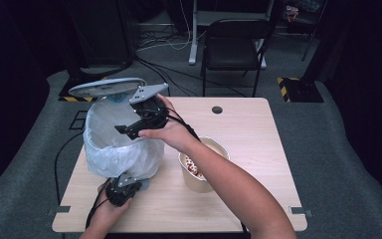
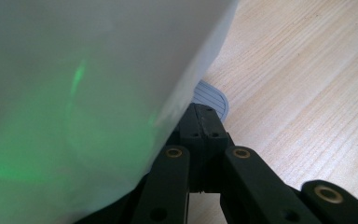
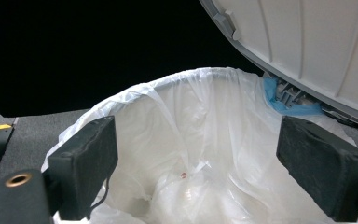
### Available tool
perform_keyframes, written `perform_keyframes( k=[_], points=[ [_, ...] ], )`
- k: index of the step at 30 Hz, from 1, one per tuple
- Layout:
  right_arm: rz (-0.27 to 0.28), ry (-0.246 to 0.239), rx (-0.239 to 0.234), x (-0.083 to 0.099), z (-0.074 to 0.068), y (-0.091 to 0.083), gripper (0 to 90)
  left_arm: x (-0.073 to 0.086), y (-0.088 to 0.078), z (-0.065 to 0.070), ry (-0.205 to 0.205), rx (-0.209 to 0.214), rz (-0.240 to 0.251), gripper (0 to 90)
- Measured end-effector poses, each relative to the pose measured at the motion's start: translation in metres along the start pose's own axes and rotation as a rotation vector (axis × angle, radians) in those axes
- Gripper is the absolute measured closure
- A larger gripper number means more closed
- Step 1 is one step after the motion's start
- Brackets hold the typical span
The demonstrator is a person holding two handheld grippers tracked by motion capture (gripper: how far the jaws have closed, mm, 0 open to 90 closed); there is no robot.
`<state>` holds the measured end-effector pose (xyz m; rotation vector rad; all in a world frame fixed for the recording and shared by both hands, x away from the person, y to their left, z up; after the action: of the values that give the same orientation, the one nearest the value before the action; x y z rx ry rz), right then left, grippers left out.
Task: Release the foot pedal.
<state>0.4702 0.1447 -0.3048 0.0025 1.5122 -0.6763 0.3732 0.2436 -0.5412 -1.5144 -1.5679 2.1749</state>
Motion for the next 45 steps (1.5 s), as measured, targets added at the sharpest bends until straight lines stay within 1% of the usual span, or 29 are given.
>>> perform_keyframes(
  k=[2, 6, 7, 9, 10, 11, 12, 14, 16, 17, 18, 20, 21, 22, 23, 24, 25, 26, 27, 28, 29, 31, 34, 37, 39, 41, 42, 43, 45],
  points=[
    [-0.007, -0.011, 0.000, 0.001, -0.001, -0.002, 12.5, 0.000, -0.001, 0.000, 0.001, 0.007, -0.011, 90.0],
    [0.008, -0.010, -0.005, 0.001, -0.001, -0.011, 15.0, 0.001, -0.001, -0.001, -0.001, 0.002, -0.006, 90.0],
    [0.008, -0.009, -0.008, 0.002, -0.001, -0.015, 15.5, 0.001, 0.000, 0.000, -0.013, 0.005, 0.007, 90.0],
    [0.012, -0.013, -0.005, 0.004, 0.001, -0.023, 18.0, 0.001, -0.001, 0.000, -0.022, 0.018, 0.001, 90.0],
    [0.011, -0.013, -0.009, 0.006, 0.001, -0.028, 19.1, 0.002, -0.001, 0.000, -0.026, 0.015, 0.006, 90.0],
    [0.010, -0.017, -0.007, 0.007, 0.002, -0.031, 19.7, 0.002, -0.001, 0.000, -0.022, 0.020, 0.005, 90.0],
    [0.010, -0.019, -0.001, 0.009, 0.004, -0.039, 20.3, 0.002, -0.001, 0.000, -0.018, 0.021, 0.000, 90.0],
    [0.012, -0.018, -0.001, 0.014, 0.006, -0.050, 21.6, 0.002, -0.002, 0.000, -0.021, 0.032, -0.010, 90.0],
    [0.014, -0.026, 0.013, 0.020, 0.008, -0.062, 22.3, 0.001, -0.002, 0.000, -0.043, 0.038, 0.020, 90.0],
    [0.023, -0.021, 0.020, 0.023, 0.010, -0.068, 22.8, 0.001, -0.003, -0.001, -0.042, 0.039, 0.012, 90.0],
    [0.024, -0.015, 0.024, 0.025, 0.012, -0.073, 22.8, 0.001, -0.004, 0.001, -0.086, 0.052, 0.031, 88.4],
    [0.036, -0.007, 0.056, 0.032, 0.019, -0.088, 23.9, 0.000, -0.007, 0.005, -0.111, 0.080, 0.047, 82.1],
    [0.033, 0.001, 0.075, 0.037, 0.024, -0.095, 23.9, -0.005, -0.010, -0.002, 0.020, 0.082, 0.057, 79.7],
    [0.035, 0.010, 0.085, 0.040, 0.027, -0.100, 23.9, -0.006, -0.010, 0.008, -0.087, 0.112, 0.108, 77.7],
    [0.033, 0.021, 0.093, 0.044, 0.030, -0.104, 23.9, -0.007, -0.012, 0.009, -0.087, 0.117, 0.115, 76.4],
    [0.032, 0.024, 0.101, 0.046, 0.033, -0.107, 23.9, -0.009, -0.013, 0.013, -0.124, 0.133, 0.141, 75.3],
    [0.030, 0.030, 0.110, 0.050, 0.035, -0.110, 23.9, -0.010, -0.014, 0.014, -0.131, 0.123, 0.145, 73.8],
    [0.025, 0.035, 0.116, 0.054, 0.037, -0.113, 23.9, -0.011, -0.015, 0.015, -0.117, 0.126, 0.153, 72.4],
    [0.020, 0.036, 0.129, 0.059, 0.039, -0.116, 24.0, -0.011, -0.016, 0.016, -0.130, 0.130, 0.152, 71.0],
    [0.020, 0.047, 0.136, 0.062, 0.040, -0.119, 24.1, -0.012, -0.018, 0.013, -0.079, 0.128, 0.150, 69.5],
    [0.023, 0.047, 0.142, 0.064, 0.042, -0.120, 24.1, -0.012, -0.017, 0.017, -0.130, 0.135, 0.172, 67.9],
    [0.020, 0.052, 0.150, 0.069, 0.042, -0.125, 24.1, -0.011, -0.018, 0.017, -0.141, 0.134, 0.174, 64.3],
    [0.016, 0.050, 0.160, 0.077, 0.042, -0.130, 24.1, -0.010, -0.019, 0.018, -0.146, 0.144, 0.168, 61.8],
    [0.005, 0.034, 0.176, 0.086, 0.042, -0.135, 24.1, -0.008, -0.021, 0.018, -0.148, 0.153, 0.166, 59.9],
    [0.000, 0.043, 0.179, 0.092, 0.041, -0.137, 24.1, -0.007, -0.021, 0.018, -0.160, 0.156, 0.172, 58.3],
    [-0.010, 0.036, 0.185, 0.098, 0.041, -0.139, 24.1, -0.007, -0.022, 0.018, -0.160, 0.160, 0.168, 57.4],
    [-0.016, 0.043, 0.191, 0.102, 0.040, -0.140, 24.1, -0.006, -0.023, 0.018, -0.167, 0.163, 0.171, 56.8],
    [-0.024, 0.040, 0.195, 0.106, 0.040, -0.141, 24.1, -0.006, -0.024, 0.017, -0.161, 0.159, 0.169, 55.9],
    [-0.031, 0.039, 0.203, 0.113, 0.040, -0.144, 24.1, -0.005, -0.025, 0.017, -0.167, 0.162, 0.167, 54.4]
  ],
)
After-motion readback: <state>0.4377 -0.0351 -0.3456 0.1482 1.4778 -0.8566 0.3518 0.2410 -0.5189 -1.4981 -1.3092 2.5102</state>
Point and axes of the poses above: each handheld gripper's, and its own axes: y roughly forward along the jaws, x roughly out of its underside, z roughly to its right, the point moved 5 cm from there along y, roughly forward along the jaws, and after that the axes turned 7 degrees about x, right-handed, at the moved point
